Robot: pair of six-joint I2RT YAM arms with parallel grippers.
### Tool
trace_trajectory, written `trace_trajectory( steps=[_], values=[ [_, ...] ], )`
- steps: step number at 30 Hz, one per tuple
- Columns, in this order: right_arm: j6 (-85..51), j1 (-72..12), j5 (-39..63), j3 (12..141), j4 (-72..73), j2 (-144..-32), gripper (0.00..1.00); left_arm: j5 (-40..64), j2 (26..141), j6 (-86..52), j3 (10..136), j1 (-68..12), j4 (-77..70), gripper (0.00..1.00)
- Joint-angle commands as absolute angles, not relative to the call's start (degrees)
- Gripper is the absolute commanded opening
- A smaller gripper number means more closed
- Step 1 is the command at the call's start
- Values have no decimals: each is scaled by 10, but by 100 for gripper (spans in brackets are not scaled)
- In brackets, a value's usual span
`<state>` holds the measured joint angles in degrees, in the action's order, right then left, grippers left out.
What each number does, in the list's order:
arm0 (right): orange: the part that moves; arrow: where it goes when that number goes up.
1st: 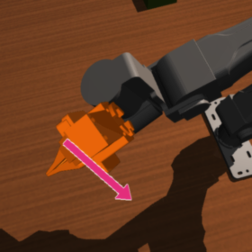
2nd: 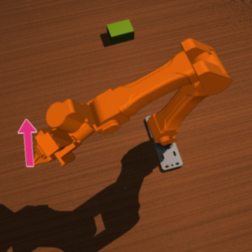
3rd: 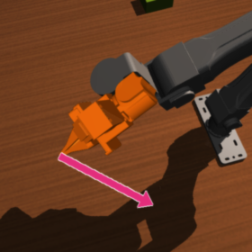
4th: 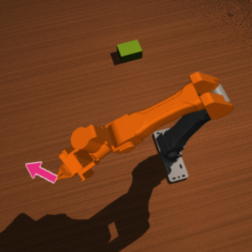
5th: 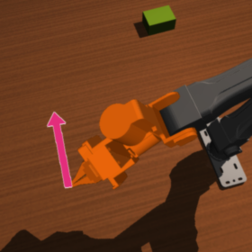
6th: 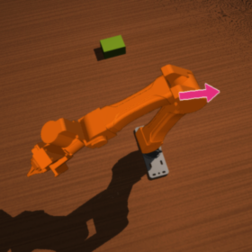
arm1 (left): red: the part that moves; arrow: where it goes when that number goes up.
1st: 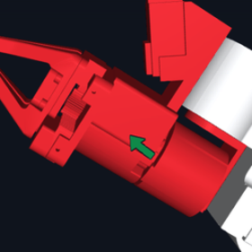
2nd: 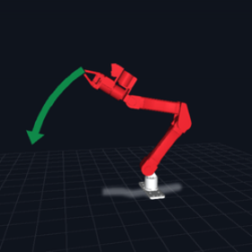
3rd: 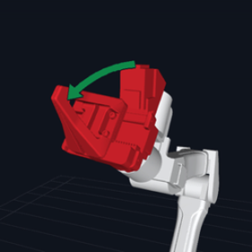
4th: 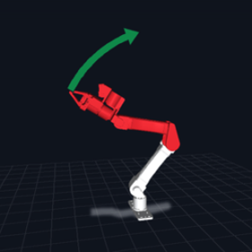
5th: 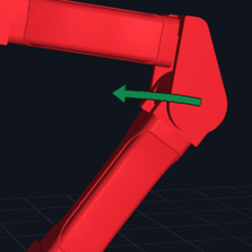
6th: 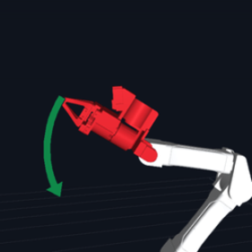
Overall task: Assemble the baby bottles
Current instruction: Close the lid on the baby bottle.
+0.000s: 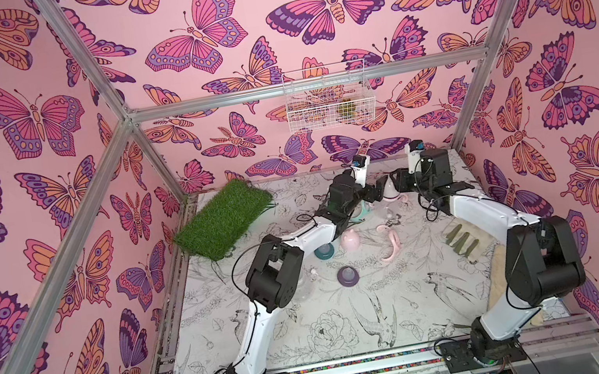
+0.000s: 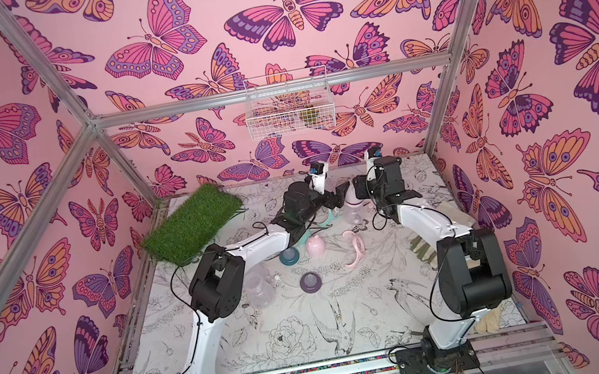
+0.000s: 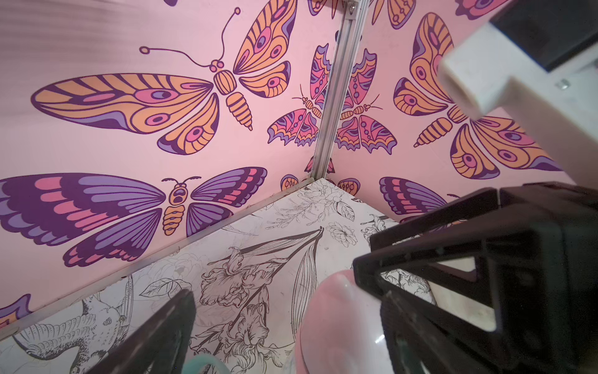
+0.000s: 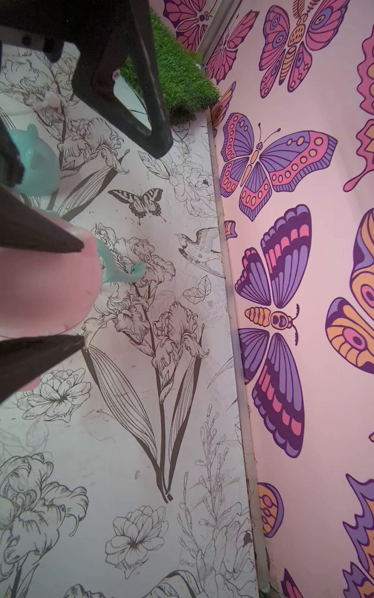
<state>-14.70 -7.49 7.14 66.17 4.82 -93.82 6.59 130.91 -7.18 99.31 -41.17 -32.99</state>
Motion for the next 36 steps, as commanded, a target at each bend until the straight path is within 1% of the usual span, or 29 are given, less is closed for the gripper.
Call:
trace_trajectory(
  steps=[1,15,36],
  values=[
    [-159,-75,56,633,14,-941,41,76,1327,-78,1009,-417,-331,91],
    [-199,-95,39,600,42,-956,35,66,1340,-79,1009,-425,-322,89],
    [-259,-105,36,526,82,-969,30,76,1335,-76,988,-425,-321,87]
  ],
)
